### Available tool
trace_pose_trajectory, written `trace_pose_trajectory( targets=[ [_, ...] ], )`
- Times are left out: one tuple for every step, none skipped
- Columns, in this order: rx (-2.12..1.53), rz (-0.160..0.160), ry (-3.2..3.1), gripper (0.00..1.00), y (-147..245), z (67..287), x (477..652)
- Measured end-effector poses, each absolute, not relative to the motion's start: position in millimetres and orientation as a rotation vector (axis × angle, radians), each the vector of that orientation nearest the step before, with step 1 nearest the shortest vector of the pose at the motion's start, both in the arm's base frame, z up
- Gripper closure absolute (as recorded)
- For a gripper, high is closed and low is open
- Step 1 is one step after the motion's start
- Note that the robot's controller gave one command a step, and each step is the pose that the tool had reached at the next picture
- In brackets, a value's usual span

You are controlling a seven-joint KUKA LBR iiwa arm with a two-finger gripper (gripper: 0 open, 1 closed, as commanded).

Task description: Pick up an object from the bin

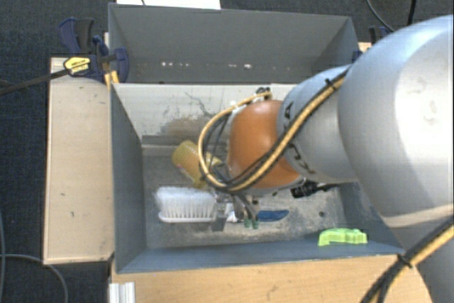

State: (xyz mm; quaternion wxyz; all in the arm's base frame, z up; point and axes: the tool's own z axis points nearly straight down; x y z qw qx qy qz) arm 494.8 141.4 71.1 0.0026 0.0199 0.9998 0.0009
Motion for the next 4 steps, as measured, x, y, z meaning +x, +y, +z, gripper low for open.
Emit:
trace_pose_trajectory(
  targets=[
    [0.062, 0.001, 3.14, 1.0, 141, 70, 493.1],
    [0.047, -0.001, 3.146, 1.0, 98, 136, 497.1],
    [0.083, -0.003, 3.14, 1.0, 113, 176, 504.8],
    [0.08, 0.002, 3.145, 1.0, 106, 230, 518.1]
  ],
)
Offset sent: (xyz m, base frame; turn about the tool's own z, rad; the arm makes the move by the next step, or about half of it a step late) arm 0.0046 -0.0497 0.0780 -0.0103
